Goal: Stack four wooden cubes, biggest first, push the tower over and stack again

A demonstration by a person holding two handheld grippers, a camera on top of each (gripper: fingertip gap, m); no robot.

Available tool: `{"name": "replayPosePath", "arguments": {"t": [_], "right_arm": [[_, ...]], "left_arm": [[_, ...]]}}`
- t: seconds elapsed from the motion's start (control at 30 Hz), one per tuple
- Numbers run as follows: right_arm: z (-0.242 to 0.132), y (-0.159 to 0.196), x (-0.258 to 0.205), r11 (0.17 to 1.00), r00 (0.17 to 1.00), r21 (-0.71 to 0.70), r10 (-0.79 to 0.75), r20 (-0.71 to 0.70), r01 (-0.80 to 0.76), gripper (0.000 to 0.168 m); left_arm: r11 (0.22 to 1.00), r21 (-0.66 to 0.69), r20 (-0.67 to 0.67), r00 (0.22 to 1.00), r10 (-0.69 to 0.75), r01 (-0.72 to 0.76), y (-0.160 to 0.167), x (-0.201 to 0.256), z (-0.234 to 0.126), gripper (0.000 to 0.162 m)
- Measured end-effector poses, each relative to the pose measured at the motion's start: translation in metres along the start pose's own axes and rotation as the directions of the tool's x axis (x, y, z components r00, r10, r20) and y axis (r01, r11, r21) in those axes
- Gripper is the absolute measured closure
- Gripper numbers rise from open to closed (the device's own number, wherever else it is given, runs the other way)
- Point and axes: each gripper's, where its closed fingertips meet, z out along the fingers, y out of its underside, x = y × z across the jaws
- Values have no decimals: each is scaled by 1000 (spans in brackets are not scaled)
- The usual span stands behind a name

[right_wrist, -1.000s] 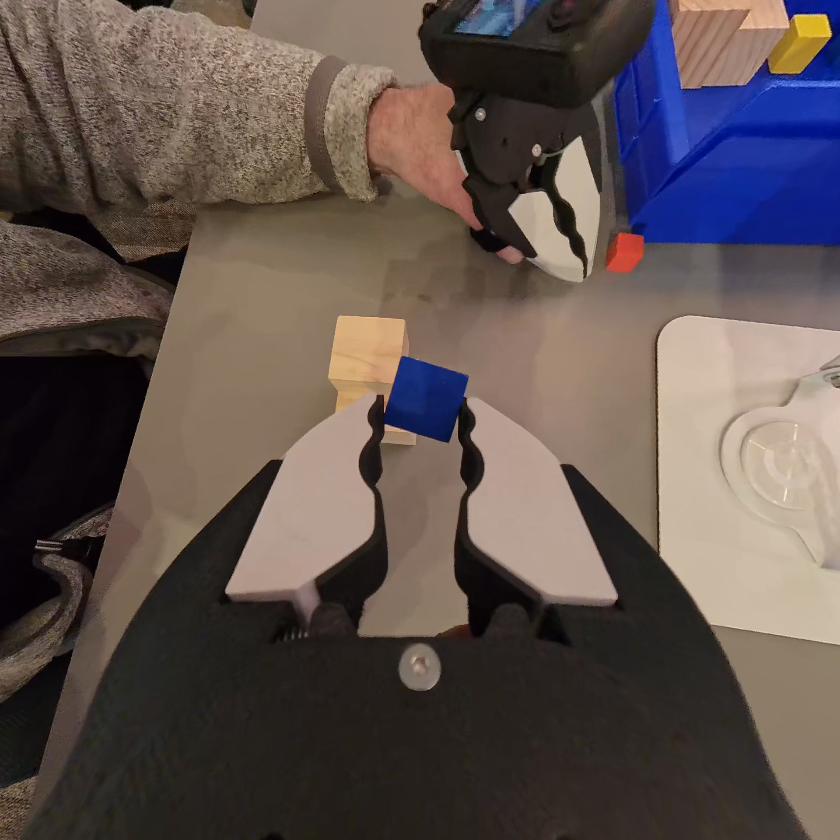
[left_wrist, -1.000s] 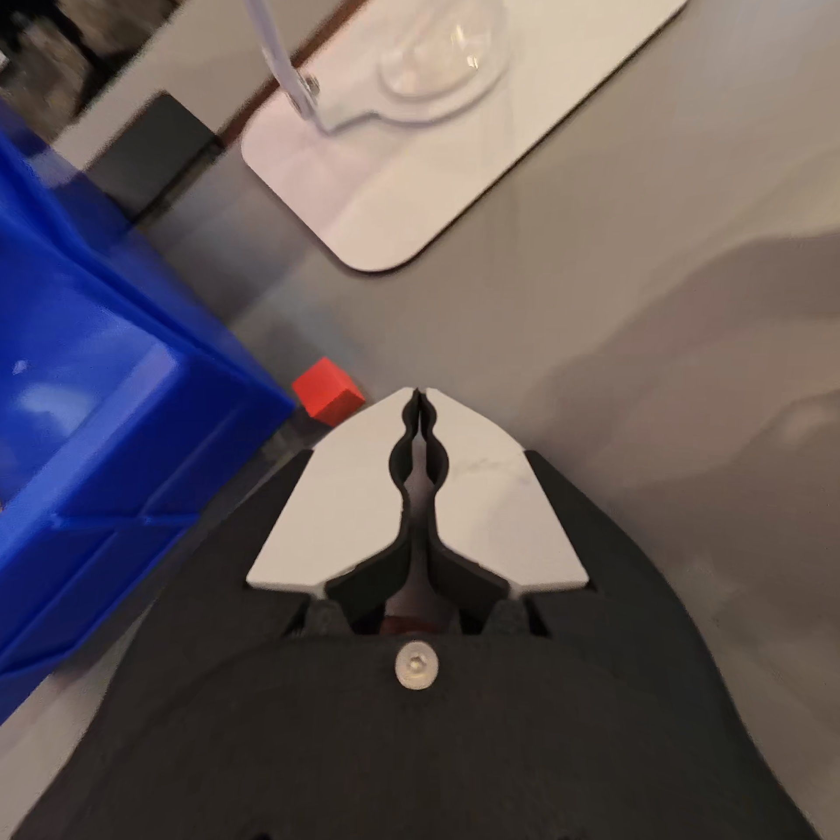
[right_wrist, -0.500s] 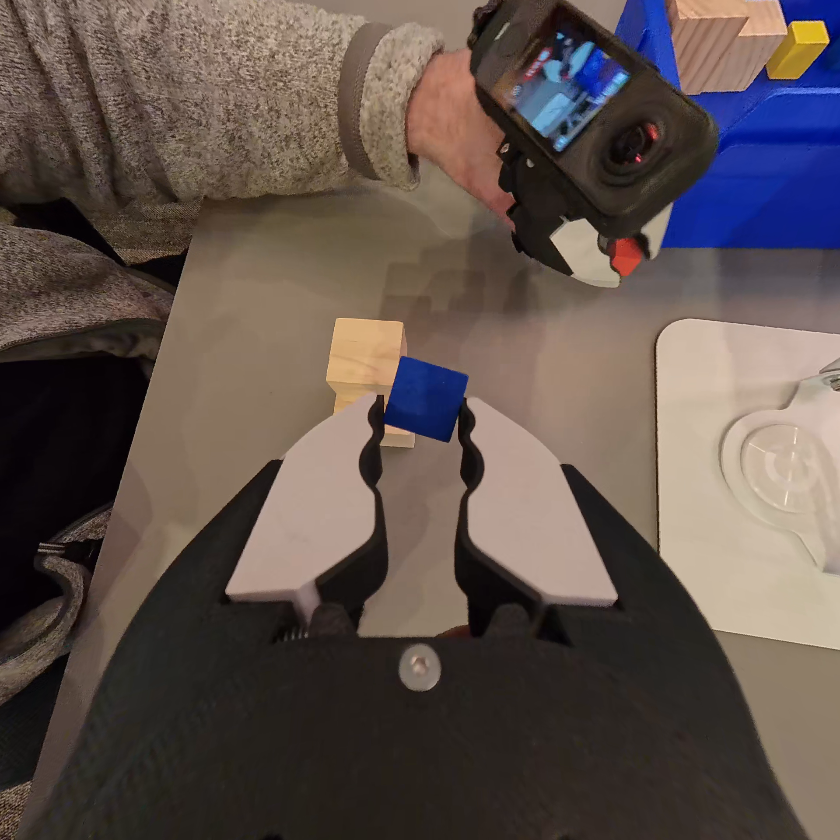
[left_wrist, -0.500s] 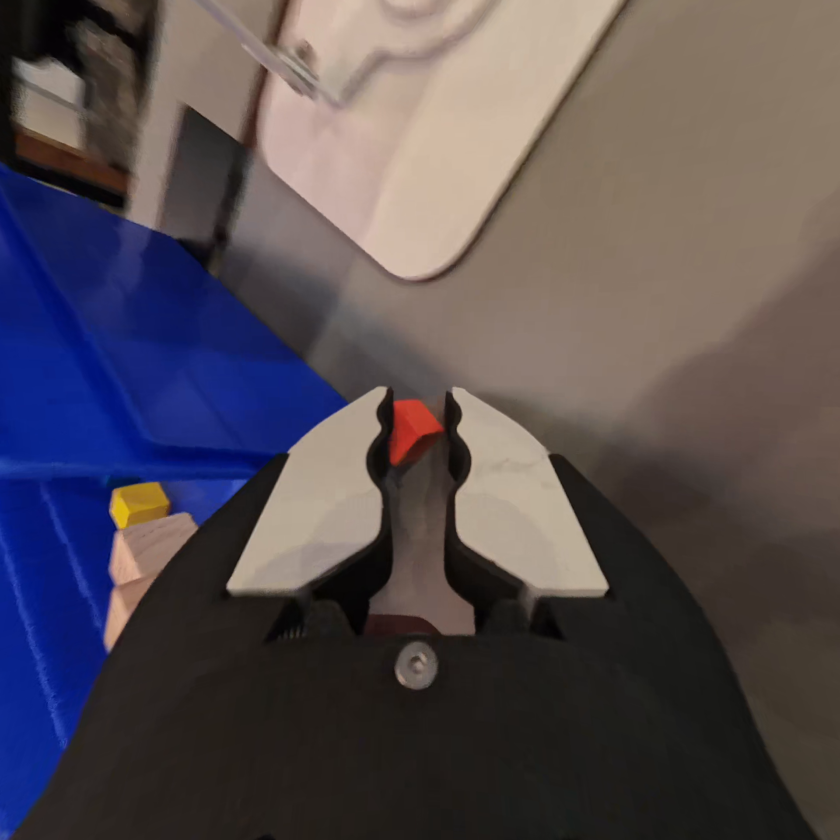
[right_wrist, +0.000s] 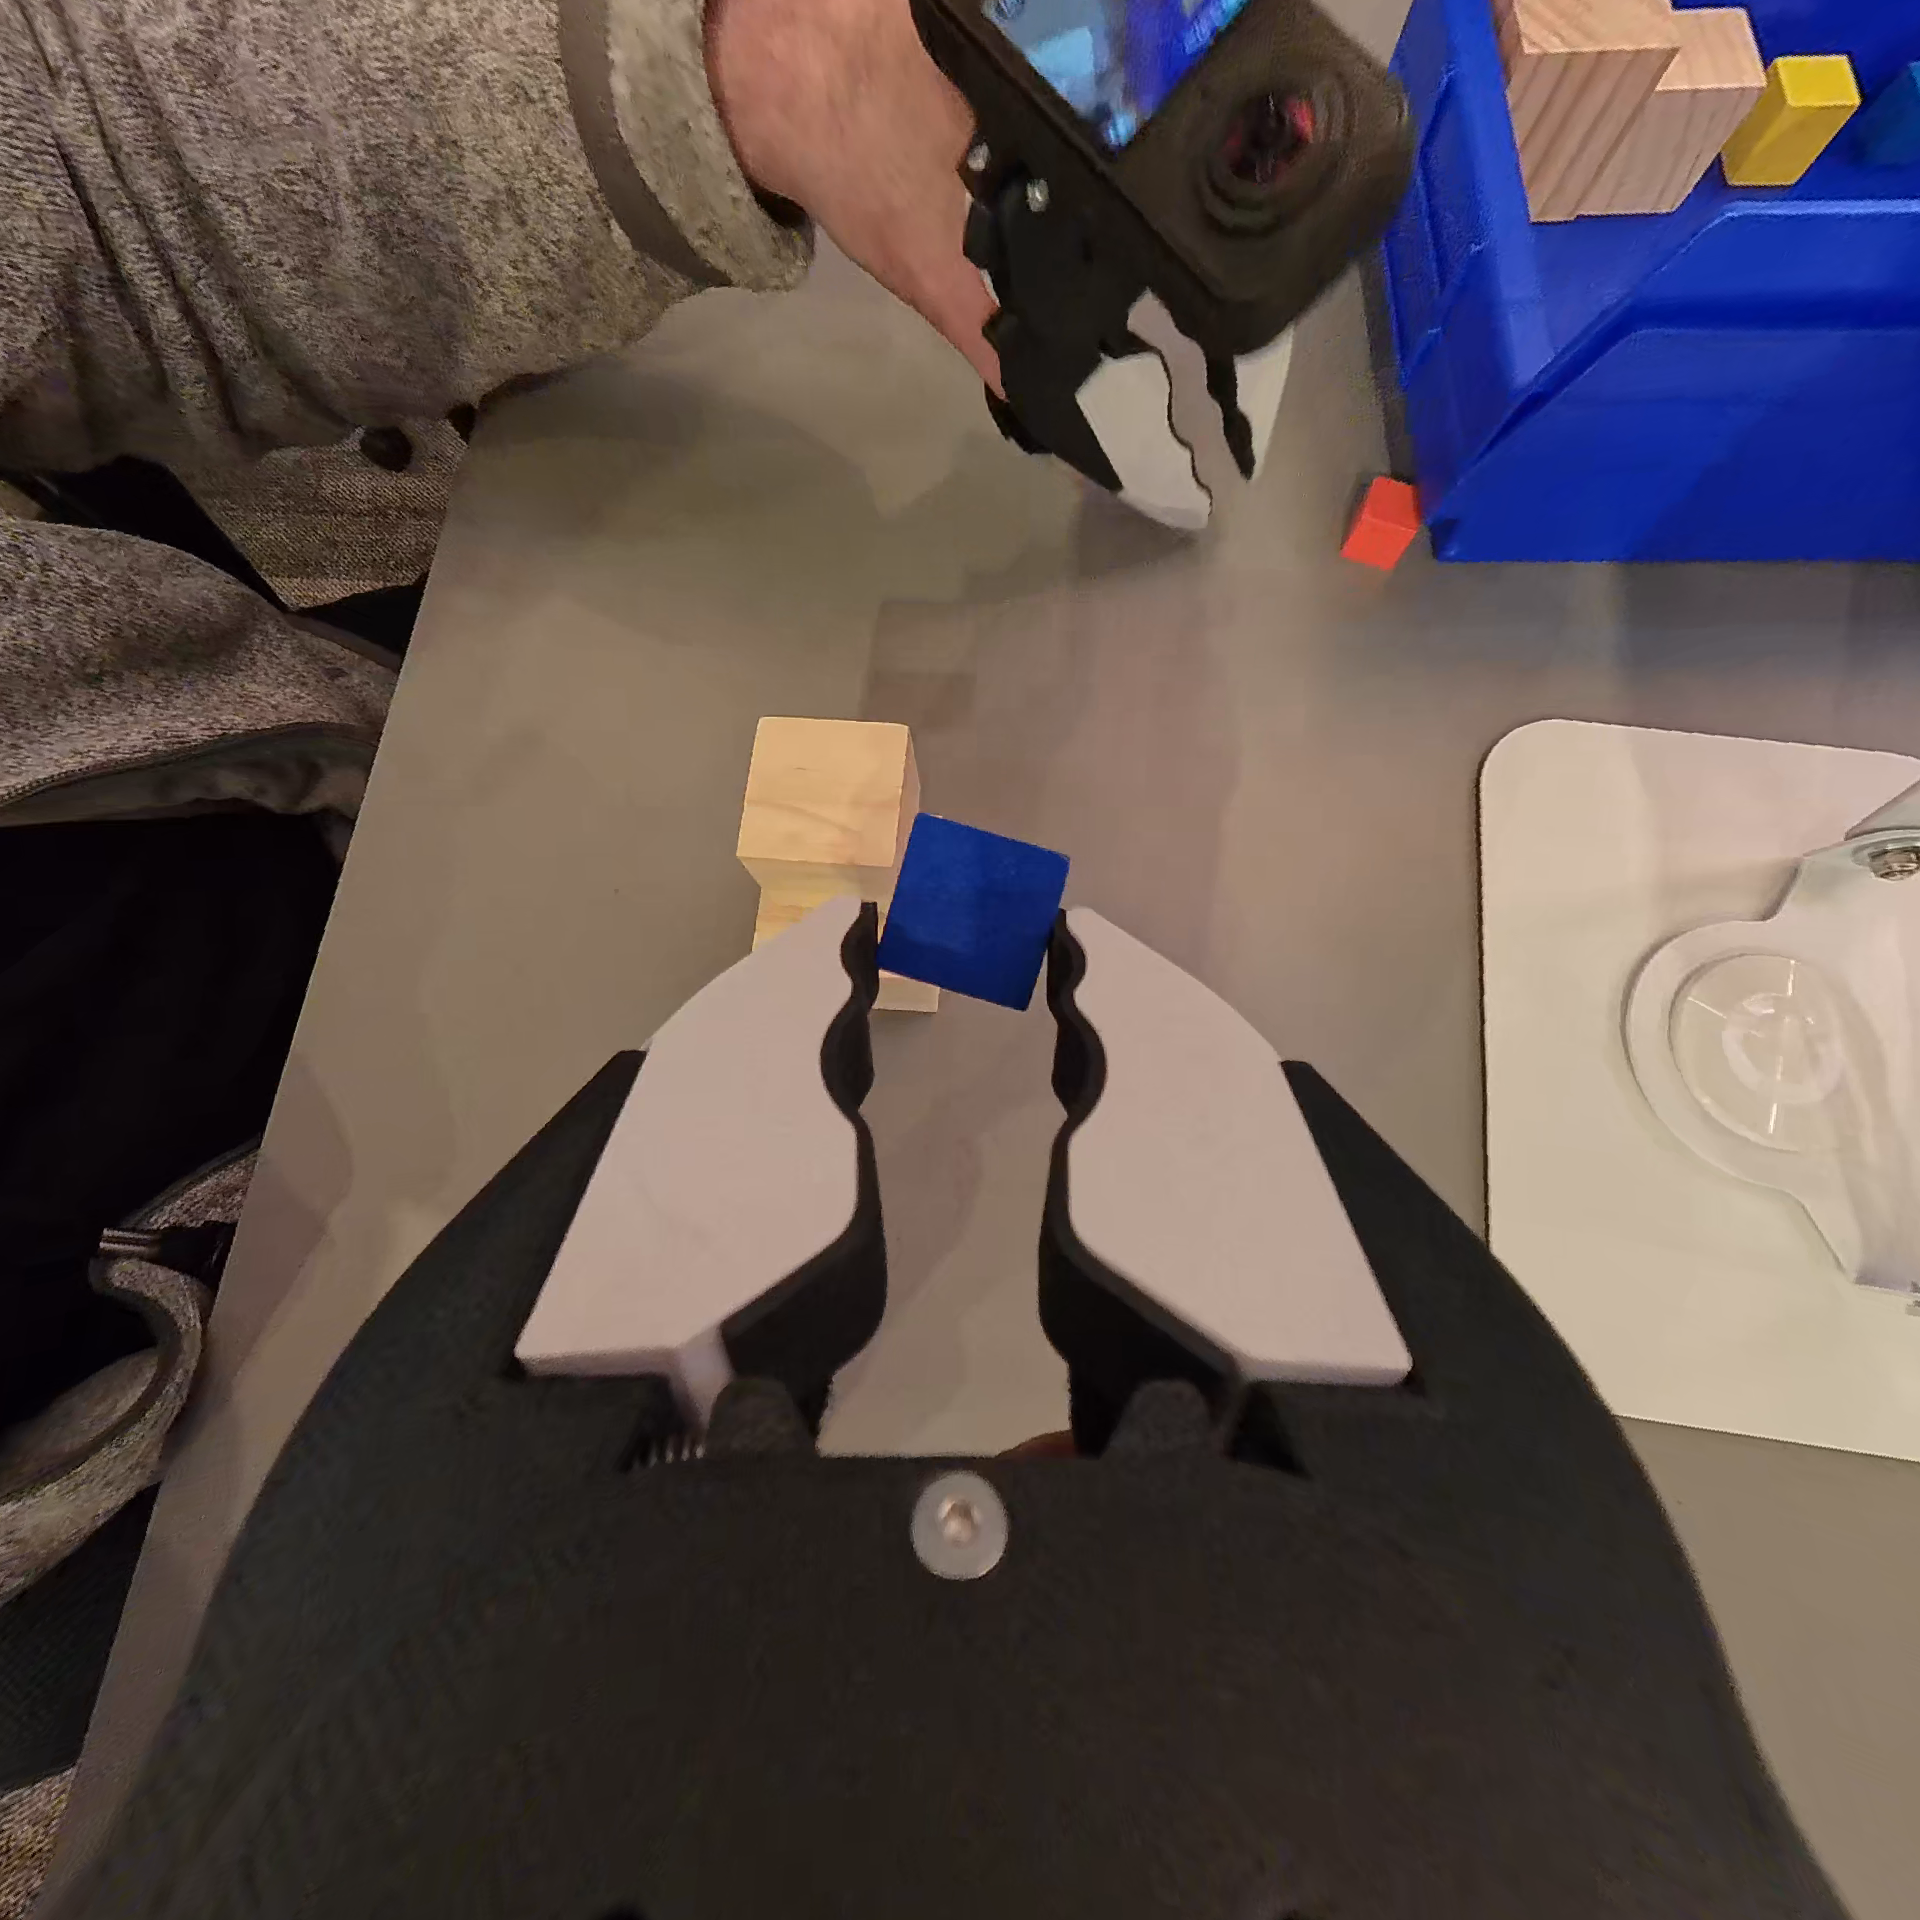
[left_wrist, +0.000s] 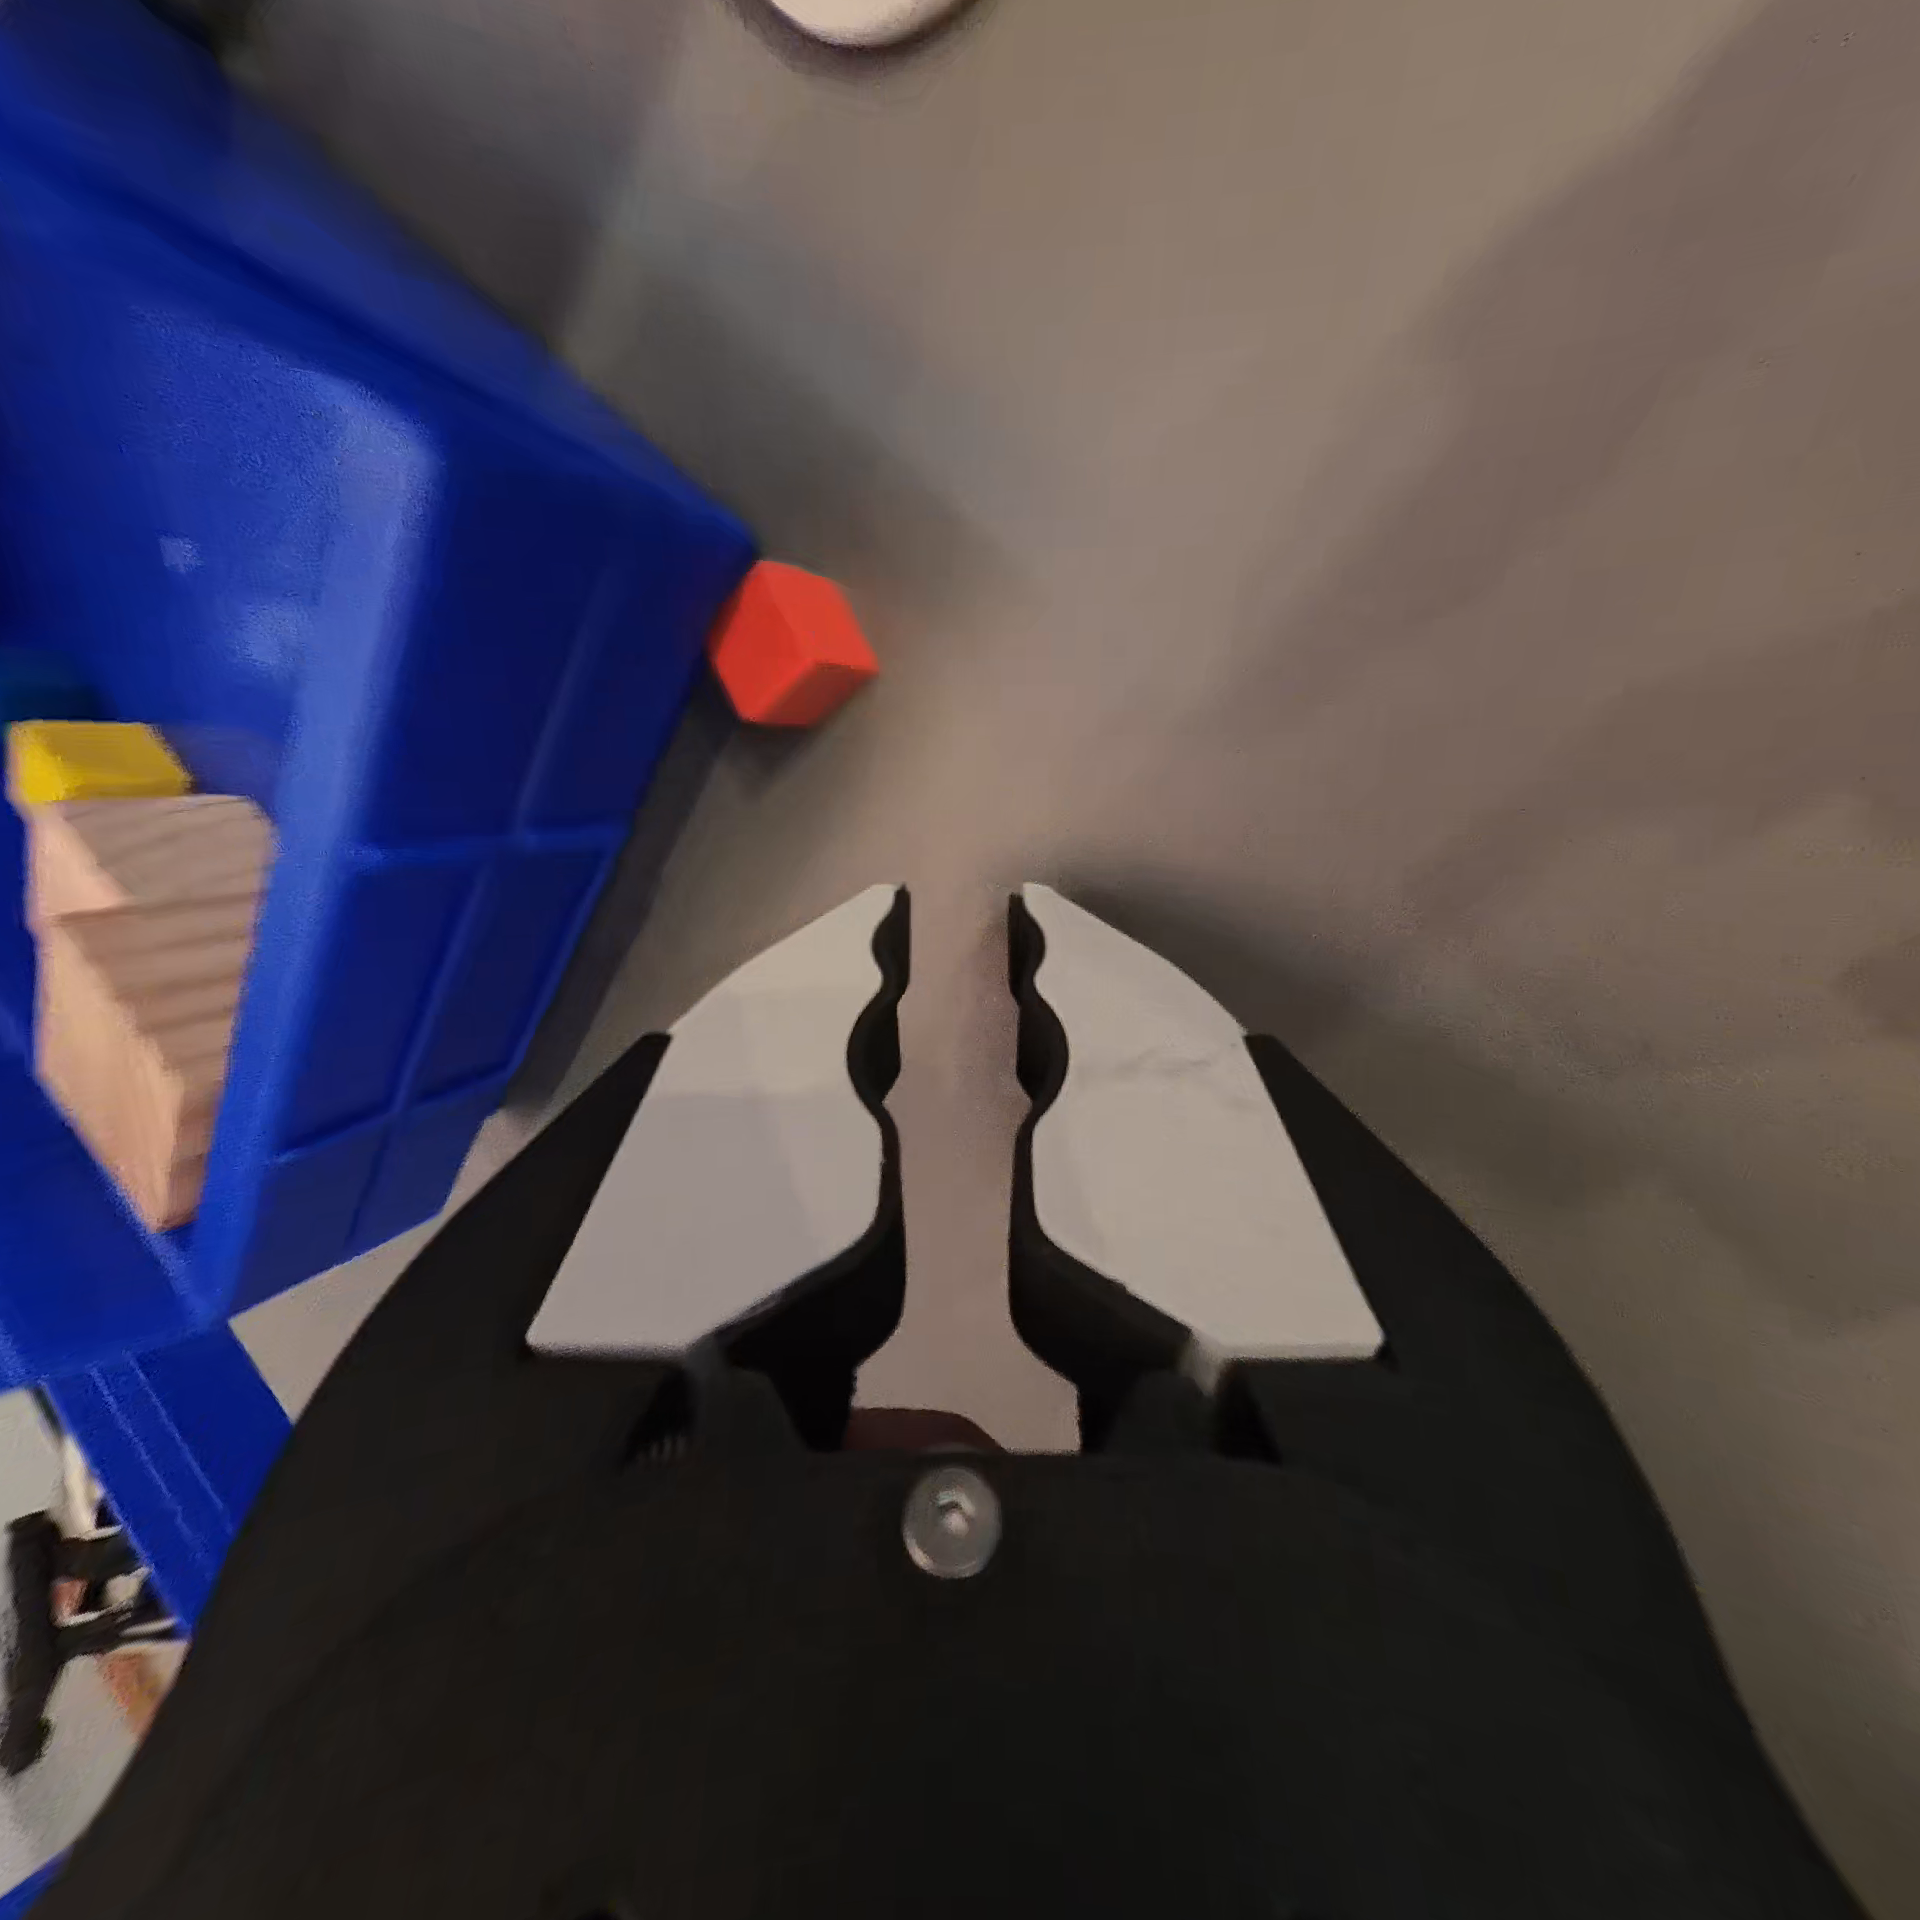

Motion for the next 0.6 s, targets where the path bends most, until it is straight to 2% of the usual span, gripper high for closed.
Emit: {"name": "replayPosePath", "arguments": {"t": [0.03,0.1,0.2,0.23,0.33,0.43,0.6], "right_arm": [[0,0,0,1000,1000,2,1,-2,-1,137],[1,-1,0,1000,1000,4,3,2,-3,137],[4,-1,-2,1000,1000,-2,-3,2,3,137],[4,-1,-3,1000,1000,-1,-6,4,6,137],[3,-3,-5,1000,1000,5,-10,7,10,137],[4,-3,-5,1000,1000,9,-5,13,5,137],[9,-9,-14,1000,999,19,-14,49,13,137]], "left_arm": [[995,86,28,998,-55,52,-9,-9,-5,143],[962,196,-28,981,-190,192,-24,-13,-7,128],[924,203,-7,944,-329,323,-25,-23,14,110],[909,200,-39,930,-365,365,-26,-20,21,108],[865,227,-55,892,-448,449,-30,-27,33,113],[866,232,-66,895,-440,443,-36,-25,38,138],[883,267,-23,919,-394,385,-37,-25,34,140]]}}
